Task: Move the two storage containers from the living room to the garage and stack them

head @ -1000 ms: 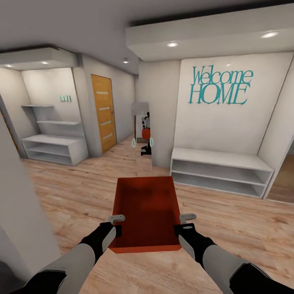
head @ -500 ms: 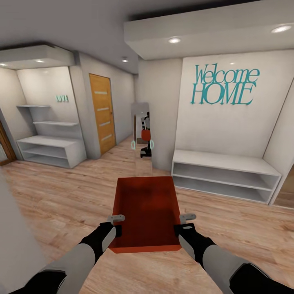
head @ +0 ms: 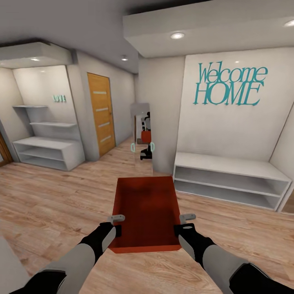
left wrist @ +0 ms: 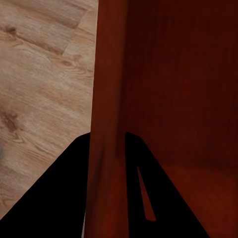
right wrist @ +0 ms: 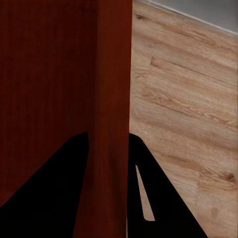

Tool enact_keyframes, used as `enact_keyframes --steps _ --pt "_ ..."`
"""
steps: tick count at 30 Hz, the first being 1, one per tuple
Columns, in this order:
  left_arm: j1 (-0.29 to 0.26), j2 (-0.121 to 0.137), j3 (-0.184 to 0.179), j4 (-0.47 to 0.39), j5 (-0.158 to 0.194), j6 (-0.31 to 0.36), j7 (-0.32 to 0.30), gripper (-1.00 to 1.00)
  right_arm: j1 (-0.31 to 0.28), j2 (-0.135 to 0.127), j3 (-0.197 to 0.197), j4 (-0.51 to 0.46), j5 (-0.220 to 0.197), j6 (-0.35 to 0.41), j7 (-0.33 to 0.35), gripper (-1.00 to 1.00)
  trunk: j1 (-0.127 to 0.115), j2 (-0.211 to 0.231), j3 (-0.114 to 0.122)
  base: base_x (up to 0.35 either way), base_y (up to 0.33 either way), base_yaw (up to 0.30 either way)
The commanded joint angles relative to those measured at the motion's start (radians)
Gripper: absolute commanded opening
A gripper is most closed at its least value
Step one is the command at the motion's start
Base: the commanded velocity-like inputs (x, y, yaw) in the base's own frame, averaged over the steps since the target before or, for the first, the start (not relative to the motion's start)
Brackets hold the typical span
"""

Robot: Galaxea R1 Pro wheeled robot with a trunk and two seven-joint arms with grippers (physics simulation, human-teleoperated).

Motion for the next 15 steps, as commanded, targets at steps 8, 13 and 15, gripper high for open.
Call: enact_keyframes --steps 8,13,15 --pt "0.0 0.009 -0.002 -0.005 -0.034 0.0 0.022 -1.0 0.0 -0.002 0.015 0.001 -0.021 0.007 -0.009 -1.0 0.001 -0.001 0.0 0.322 0.0 0.188" --pt "0.0 0.009 -0.002 -0.005 -0.034 0.0 0.022 -1.0 0.0 -0.002 0.015 0.001 -0.021 0.007 -0.009 -1.0 0.001 -0.001 0.0 0.322 0.0 0.213" --pt "0.0 0.009 -0.002 -0.005 -0.034 0.0 0.022 -1.0 0.0 -0.002 0.015 0.001 -0.021 0.007 -0.009 -1.0 0.001 -0.001 0.0 0.322 0.0 0.213"
